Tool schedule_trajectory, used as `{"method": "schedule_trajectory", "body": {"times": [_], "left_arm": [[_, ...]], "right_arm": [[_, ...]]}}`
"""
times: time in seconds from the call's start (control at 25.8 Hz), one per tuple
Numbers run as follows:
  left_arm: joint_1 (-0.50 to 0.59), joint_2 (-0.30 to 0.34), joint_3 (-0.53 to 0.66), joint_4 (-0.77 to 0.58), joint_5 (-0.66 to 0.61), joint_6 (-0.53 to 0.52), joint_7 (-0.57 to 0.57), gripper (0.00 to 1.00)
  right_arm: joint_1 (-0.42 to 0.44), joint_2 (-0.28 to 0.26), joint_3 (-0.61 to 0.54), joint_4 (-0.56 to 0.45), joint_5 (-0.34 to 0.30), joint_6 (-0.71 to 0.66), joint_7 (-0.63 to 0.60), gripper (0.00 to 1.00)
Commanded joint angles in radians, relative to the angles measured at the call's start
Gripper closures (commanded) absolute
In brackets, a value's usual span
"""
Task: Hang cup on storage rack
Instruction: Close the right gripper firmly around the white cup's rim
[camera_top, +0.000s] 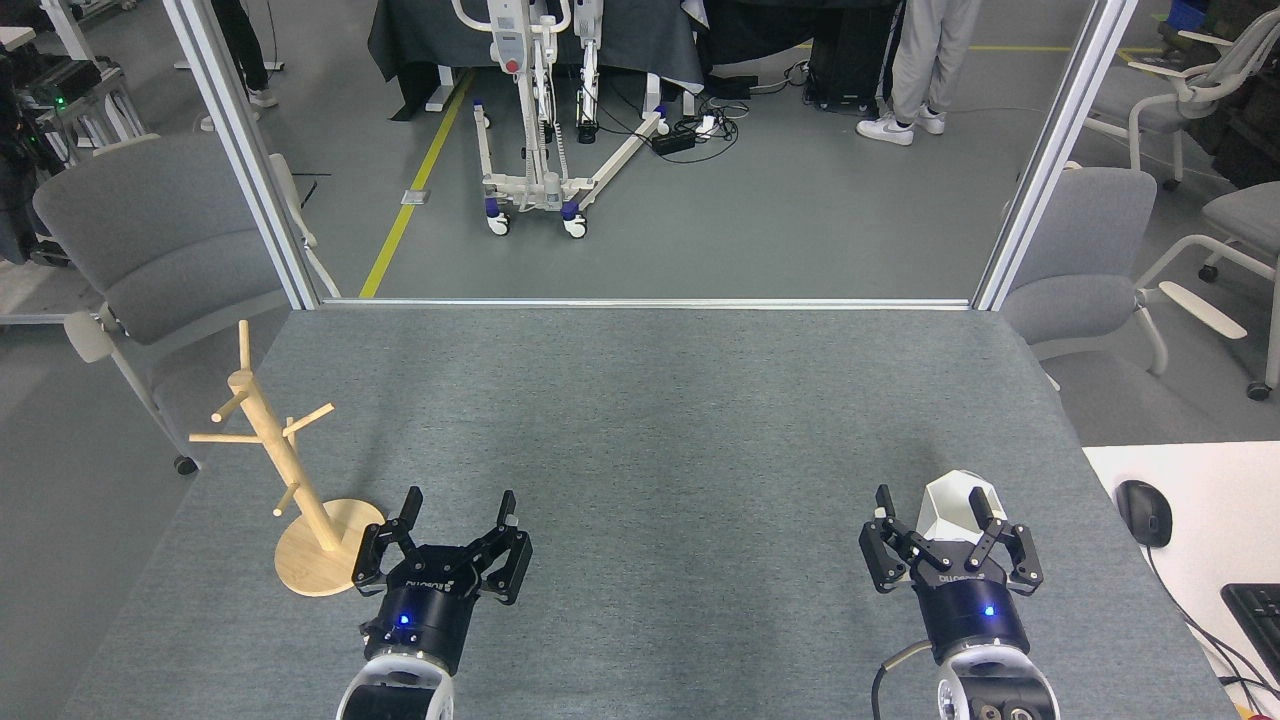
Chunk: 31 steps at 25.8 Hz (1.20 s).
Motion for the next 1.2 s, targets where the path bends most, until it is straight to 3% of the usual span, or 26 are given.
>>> {"method": "schedule_trajectory", "body": {"times": [0.0, 0.54, 1.16], "left_arm": [[-0.003, 0.000, -0.003, -0.001, 0.000, -0.002, -0.001, 0.01], [-0.005, 0.011, -0.004, 0.016, 0.000, -0.018, 0.002, 0.01], [-0.003, 0.007, -0.004, 0.011, -0.002, -0.016, 0.000, 0.01]], "right_arm": [[-0.003, -0.011, -0.022, 0.050, 0.003, 0.016, -0.001, 0.00], [-0.076, -0.085, -0.029, 0.239, -0.001, 0.016, -0.003, 0.00], [-0.086, -0.089, -0.029, 0.288, 0.002, 0.018, -0.005, 0.00]]}}
